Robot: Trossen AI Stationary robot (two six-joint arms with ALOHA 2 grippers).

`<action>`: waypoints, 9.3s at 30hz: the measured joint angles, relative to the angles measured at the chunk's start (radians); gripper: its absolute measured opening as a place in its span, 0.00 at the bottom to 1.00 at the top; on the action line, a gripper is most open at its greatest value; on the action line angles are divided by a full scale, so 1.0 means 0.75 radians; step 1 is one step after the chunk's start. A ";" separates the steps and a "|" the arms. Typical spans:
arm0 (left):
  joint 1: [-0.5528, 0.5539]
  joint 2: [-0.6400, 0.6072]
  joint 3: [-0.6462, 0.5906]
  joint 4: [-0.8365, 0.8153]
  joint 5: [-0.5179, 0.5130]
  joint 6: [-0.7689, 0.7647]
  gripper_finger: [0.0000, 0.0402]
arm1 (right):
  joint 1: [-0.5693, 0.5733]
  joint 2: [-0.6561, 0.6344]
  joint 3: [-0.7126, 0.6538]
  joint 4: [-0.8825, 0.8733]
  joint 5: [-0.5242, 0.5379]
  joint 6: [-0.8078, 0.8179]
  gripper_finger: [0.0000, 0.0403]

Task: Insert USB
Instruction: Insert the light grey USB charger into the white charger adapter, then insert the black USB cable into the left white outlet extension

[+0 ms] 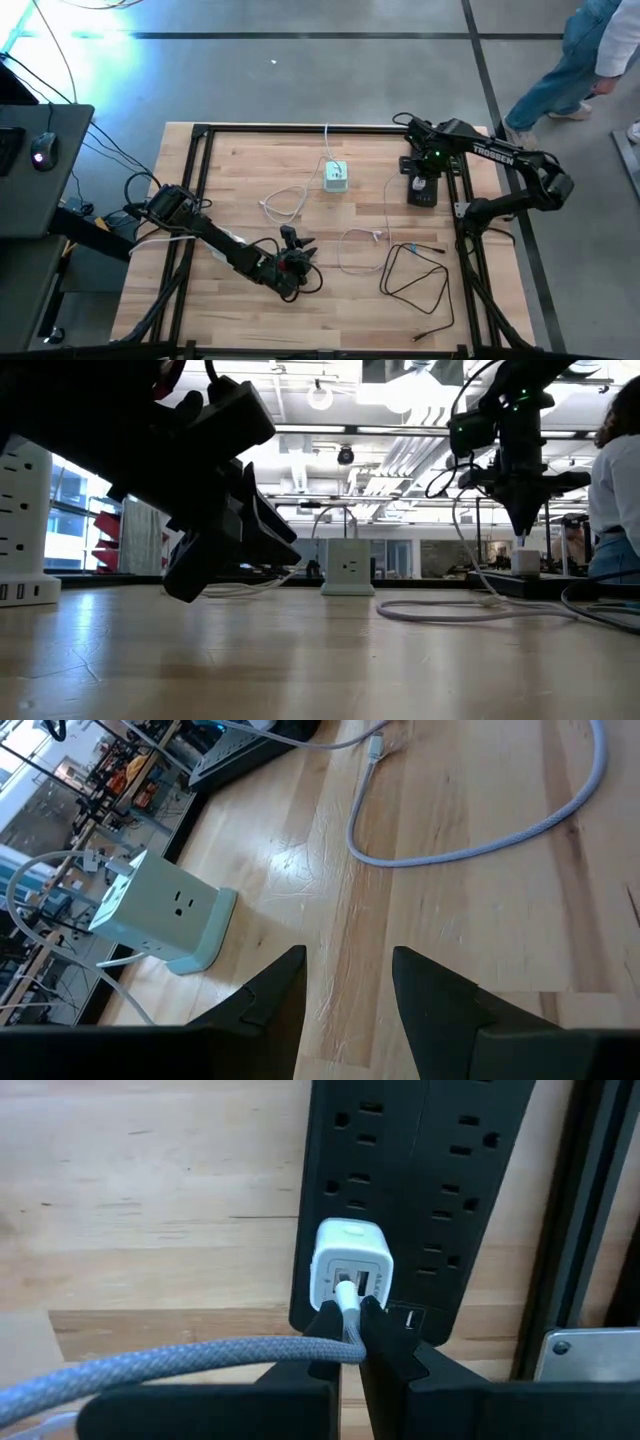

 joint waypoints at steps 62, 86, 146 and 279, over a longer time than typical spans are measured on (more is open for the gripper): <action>0.003 -0.001 0.001 0.008 -0.001 0.026 0.32 | 0.005 -0.135 0.264 -0.205 0.117 -0.555 0.50; 0.004 -0.001 0.001 0.115 -0.037 0.107 0.32 | 1.185 -0.227 -0.205 0.075 -0.175 -0.139 0.51; -0.063 -0.116 0.001 0.468 0.049 0.183 0.10 | 1.868 0.295 0.194 1.446 0.852 -1.553 0.00; 0.021 -0.111 -0.001 0.012 0.842 -0.348 0.26 | 1.672 0.922 0.171 1.488 0.731 -1.032 0.00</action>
